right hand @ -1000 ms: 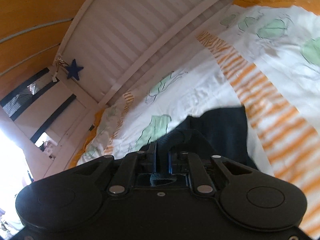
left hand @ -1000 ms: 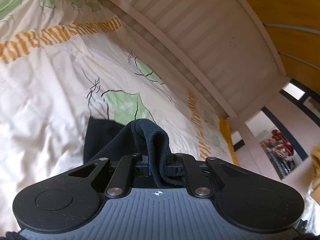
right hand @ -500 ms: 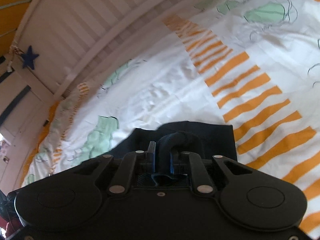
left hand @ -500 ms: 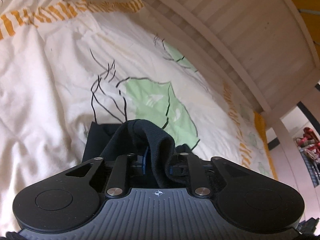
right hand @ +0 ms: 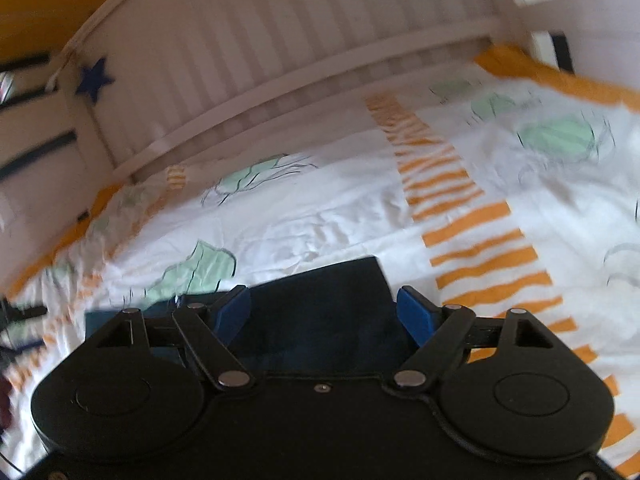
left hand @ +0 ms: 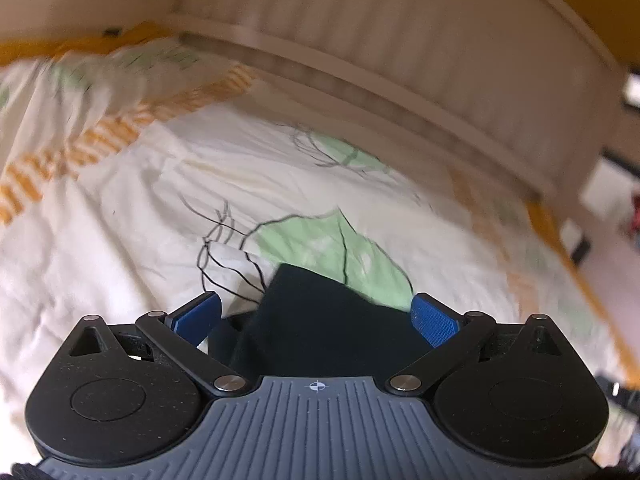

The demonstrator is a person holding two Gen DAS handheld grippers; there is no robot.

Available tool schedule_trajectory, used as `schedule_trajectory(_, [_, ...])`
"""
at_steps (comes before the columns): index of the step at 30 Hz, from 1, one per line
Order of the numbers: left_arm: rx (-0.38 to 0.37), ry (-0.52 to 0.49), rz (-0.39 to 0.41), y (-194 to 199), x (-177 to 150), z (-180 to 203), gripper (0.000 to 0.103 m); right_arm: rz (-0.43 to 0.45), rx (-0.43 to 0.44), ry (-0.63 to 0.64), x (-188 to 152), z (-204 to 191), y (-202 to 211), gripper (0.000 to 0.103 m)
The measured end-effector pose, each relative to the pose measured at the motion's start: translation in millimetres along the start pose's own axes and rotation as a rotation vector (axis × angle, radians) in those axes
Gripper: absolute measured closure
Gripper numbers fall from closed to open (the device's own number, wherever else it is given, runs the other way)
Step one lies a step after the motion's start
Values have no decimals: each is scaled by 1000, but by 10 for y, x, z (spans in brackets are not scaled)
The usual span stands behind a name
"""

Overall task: Fold large clothes
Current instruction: 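Lay the hem on the hoodie and open both grippers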

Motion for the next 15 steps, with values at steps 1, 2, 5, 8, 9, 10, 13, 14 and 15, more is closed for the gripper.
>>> schedule_trajectory(1, [0,-39,-23,-20,-49,103,0,2,-4,30,-22,-63,17,19])
schedule_trajectory(2, [0,-69,-42,-43,-99,179,0,-4,-5,63,-53,-137,28,18])
schedule_trajectory(5, [-5,-146,-93,-154,-260,380,0,-23,7,137,-173,-327,32,17])
schedule_trajectory(8, [-10,-203,-144,-324,-380,499,0,-31,-4,218,-260,-521,-3,17])
schedule_trajectory(9, [-3,-218,-155,-386,-403,527,0,-35,-2,236,-278,-572,-25,17])
schedule_trajectory(10, [4,-227,-167,-453,-423,524,0,-38,-1,252,-292,-616,-56,17])
schedule_trajectory(13, [42,-228,-205,-634,-479,467,0,-56,-44,302,-312,-730,-216,17])
schedule_trajectory(14, [61,-222,-213,-690,-494,431,0,-66,-66,316,-315,-759,-285,17])
schedule_trajectory(15, [85,-216,-225,-759,-513,376,0,-81,-91,328,-314,-773,-377,17])
Point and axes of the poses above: each gripper's, at about its wrist camera, not at the fingertips, and y roughly against the way its jaws point, z to its right, x to its top, the point moved 2 cm from there along -y, roughly the way its jaws point, and after that the axes turned 13 degrees about -x, right-handed, at the moved point
